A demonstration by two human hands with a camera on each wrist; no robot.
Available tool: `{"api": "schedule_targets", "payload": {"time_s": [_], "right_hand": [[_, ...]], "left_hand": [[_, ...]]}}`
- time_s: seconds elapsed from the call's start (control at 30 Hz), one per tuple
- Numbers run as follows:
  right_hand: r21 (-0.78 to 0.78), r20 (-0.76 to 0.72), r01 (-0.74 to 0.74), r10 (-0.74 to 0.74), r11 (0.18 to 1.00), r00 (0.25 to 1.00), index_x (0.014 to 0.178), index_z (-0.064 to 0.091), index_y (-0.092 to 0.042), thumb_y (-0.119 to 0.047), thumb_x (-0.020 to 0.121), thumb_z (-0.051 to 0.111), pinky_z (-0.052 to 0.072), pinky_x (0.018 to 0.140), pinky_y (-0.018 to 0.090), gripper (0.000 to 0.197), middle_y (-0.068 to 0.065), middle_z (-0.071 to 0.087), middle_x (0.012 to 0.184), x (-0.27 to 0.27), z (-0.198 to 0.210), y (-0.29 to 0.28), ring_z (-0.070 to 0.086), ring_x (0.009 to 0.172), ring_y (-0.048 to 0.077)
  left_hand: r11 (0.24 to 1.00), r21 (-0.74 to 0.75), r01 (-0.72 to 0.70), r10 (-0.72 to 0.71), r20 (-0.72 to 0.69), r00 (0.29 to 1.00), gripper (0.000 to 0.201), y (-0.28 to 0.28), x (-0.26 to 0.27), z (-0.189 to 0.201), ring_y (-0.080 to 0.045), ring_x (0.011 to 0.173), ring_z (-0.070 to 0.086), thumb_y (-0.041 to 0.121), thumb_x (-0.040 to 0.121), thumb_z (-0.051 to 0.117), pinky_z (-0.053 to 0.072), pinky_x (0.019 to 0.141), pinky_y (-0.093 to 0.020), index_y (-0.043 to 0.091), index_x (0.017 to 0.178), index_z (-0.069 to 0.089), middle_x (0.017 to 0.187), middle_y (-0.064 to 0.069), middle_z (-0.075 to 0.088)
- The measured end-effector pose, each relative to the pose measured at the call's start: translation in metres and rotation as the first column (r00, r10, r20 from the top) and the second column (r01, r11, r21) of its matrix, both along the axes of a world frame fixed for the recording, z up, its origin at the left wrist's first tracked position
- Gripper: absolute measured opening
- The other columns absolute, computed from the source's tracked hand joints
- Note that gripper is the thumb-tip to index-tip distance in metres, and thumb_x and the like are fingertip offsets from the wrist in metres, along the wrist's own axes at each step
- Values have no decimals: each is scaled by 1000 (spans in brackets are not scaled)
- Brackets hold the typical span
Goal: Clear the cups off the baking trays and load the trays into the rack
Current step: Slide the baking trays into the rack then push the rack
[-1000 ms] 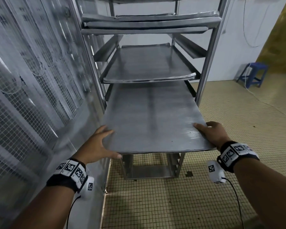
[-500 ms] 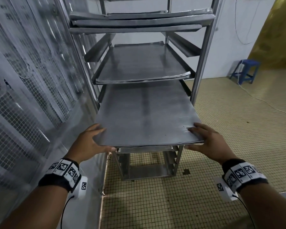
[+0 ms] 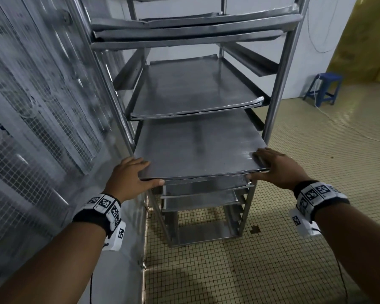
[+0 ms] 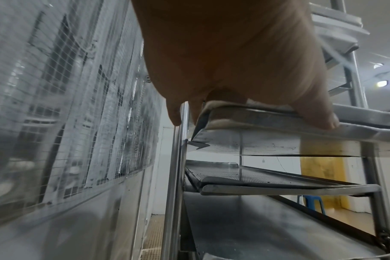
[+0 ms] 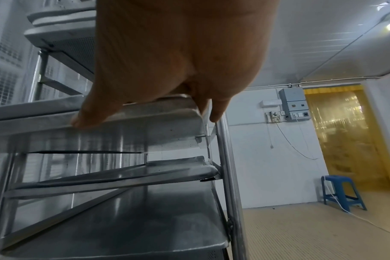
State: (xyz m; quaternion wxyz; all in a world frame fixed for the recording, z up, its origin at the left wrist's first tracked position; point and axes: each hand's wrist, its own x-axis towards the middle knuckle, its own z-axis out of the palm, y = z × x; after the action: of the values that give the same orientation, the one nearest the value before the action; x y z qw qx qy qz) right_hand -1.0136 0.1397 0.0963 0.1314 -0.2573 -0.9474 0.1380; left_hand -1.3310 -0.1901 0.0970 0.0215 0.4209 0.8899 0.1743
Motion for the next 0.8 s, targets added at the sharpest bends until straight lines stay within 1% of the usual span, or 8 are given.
{"api": "schedule_targets", "payload": {"time_s": [0.1,0.23,0.4,0.47,0.53,0.57,0.67,0.8], "right_hand": [[7,32,-9,9,1000,999,123,59,-26,-89,65,55,44,69,28,86,-8,60,108,-16,11,10,58,88,15],[-7,45,-7,8,1000,999,130,56,-28,-89,66,56,43,73,31,88,-10,57,110,-36,11,31,57,90,16],[-6,-3,-17,17,1000,1000,120,59,-26,-83,68,61,40,64,21,77,-12,55,104,-59,8,57,56,86,12],[0,-4,-21,21,1000,1000,129,61,-25,-83,70,61,53,84,31,82,-7,62,123,-68,4,70,62,108,19],[5,-10,-9,9,1000,1000,141,57,-25,-71,77,67,44,110,42,80,-2,54,149,-75,4,78,51,136,21],[-3,-20,-4,4,1000,1000,144,56,-25,-65,79,71,38,115,42,78,-1,49,154,-78,5,81,44,143,21],[-48,-8,-15,14,999,1000,146,55,-25,-73,73,68,35,118,42,88,-1,45,157,-86,9,93,39,147,20],[-31,-26,-50,49,998,998,144,57,-25,-93,68,46,39,116,44,102,1,48,155,-93,6,112,41,146,20]], "left_hand": [[1000,3,13,-13,25,1000,120,12,-12,2,-20,148,35,101,57,49,27,122,-42,24,149,51,159,-1,43],[1000,18,-6,5,54,999,106,30,-24,6,-19,147,38,87,67,62,28,121,-36,21,149,51,160,-2,41],[995,82,-52,45,80,996,105,53,-33,11,-21,140,47,86,62,64,35,118,-36,17,142,60,153,-4,51],[991,105,-77,70,76,995,89,63,-36,13,-21,138,50,71,70,75,37,117,-35,15,139,63,151,-5,54],[989,117,-87,80,60,995,78,74,-39,13,-21,138,50,60,77,78,37,116,-35,13,137,64,150,-5,55],[990,113,-89,83,57,995,76,78,-41,12,-21,138,51,59,78,78,37,117,-35,12,137,64,150,-6,55],[990,101,-96,91,59,994,76,91,-47,13,-21,138,50,61,80,76,37,117,-34,13,137,64,150,-5,54],[990,92,-107,101,64,993,75,102,-54,14,-21,138,50,61,80,76,37,117,-35,16,138,63,151,-5,53]]}}
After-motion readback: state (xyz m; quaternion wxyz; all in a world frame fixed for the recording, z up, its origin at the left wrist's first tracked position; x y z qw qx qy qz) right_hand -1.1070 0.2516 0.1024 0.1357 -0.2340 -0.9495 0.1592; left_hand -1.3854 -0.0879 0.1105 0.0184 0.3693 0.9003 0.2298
